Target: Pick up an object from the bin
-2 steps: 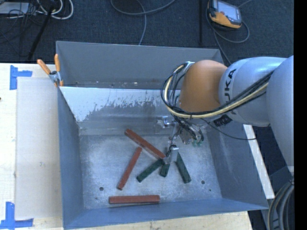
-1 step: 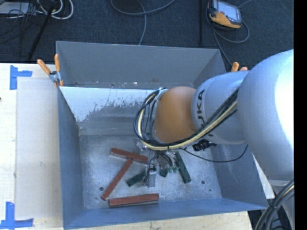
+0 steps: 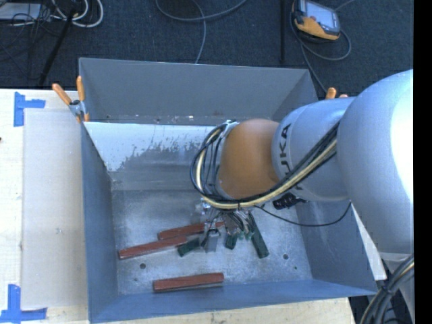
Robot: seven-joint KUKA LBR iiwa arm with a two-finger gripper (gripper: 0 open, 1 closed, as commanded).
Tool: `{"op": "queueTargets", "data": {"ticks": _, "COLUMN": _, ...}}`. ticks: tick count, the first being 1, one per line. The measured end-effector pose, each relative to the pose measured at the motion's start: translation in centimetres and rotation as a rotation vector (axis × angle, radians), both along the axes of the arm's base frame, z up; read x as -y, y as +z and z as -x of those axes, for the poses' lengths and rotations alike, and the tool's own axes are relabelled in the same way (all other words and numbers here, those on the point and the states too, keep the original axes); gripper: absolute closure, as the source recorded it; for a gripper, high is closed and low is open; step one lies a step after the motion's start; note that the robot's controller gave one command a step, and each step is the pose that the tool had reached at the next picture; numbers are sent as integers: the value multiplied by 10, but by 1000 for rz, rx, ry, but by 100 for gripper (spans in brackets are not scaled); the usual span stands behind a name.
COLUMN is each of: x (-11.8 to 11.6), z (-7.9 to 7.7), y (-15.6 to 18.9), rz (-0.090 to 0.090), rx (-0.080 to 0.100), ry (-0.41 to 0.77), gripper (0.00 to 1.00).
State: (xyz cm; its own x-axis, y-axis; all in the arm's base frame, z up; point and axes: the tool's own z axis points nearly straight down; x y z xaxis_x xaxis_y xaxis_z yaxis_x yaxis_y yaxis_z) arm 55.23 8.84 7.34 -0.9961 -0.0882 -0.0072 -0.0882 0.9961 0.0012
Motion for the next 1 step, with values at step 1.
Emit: {"op": "queueTargets", "data": {"ticks": 1, "x": 23, "z": 16, "y": 133, "rz": 2, "rx": 1, "ry": 8, "gripper": 100}}
